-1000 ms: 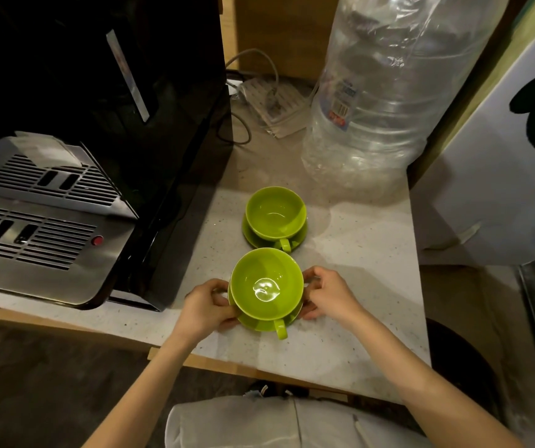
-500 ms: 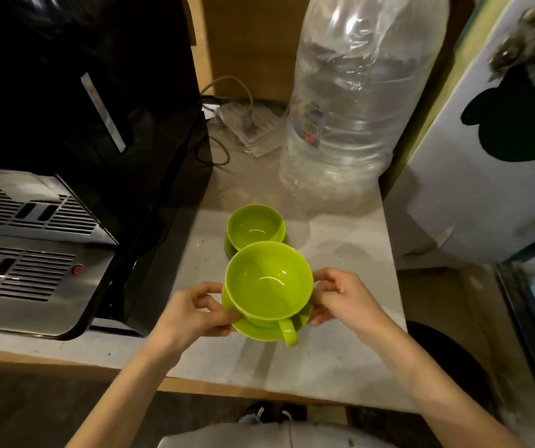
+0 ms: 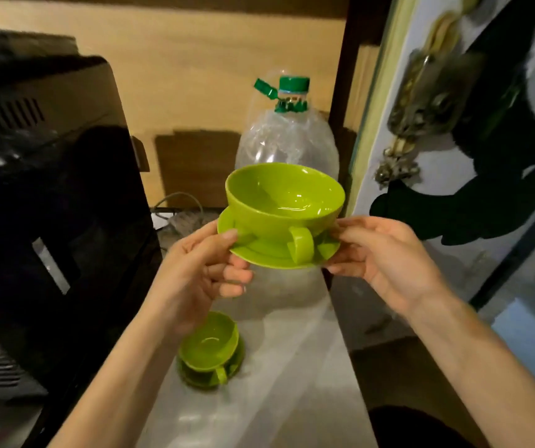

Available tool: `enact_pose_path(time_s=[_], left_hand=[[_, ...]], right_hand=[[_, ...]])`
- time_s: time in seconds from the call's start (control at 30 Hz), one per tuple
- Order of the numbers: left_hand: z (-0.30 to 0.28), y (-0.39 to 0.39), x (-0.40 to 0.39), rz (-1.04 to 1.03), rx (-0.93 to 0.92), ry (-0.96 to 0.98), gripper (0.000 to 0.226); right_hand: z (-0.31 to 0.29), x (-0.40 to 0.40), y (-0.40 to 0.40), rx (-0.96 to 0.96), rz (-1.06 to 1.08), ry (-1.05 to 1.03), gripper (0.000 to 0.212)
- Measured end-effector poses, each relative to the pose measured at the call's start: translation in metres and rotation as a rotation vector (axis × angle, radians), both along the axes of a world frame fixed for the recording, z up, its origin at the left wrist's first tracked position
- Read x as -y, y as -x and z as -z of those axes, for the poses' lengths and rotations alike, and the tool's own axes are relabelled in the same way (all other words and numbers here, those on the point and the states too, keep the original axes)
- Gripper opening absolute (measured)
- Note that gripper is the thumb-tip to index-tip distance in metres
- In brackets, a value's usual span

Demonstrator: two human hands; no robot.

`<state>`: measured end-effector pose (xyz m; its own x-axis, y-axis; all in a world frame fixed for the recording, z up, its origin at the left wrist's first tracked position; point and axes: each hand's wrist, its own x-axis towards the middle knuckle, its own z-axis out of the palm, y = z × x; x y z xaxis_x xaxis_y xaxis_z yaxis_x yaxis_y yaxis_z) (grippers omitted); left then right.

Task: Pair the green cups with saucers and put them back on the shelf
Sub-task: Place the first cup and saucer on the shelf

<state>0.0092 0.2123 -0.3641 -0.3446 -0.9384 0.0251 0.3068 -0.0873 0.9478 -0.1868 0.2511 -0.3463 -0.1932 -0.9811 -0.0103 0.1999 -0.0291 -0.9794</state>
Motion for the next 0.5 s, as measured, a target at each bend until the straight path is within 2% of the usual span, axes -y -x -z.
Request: enact_pose_path(time_s=[0.23, 0.47, 0.5], left_hand=[[-0.101, 0.031, 0.037, 0.018, -0.092, 0.199, 0.016], [-0.207, 0.051, 0.078, 0.042, -0.109, 0.344, 0.037], [-0.221, 0.053, 0.084, 0.043, -0.118, 0.357, 0.034]], right_hand=[[-0.107, 0.022, 0.028, 0.079, 0.007, 0.176, 0.017], [-0.212, 0.05, 0.045, 0.083, -0.015, 0.303, 0.016], [-0.226, 0.055, 0.047, 0.065, -0.011, 0.324, 0.017]])
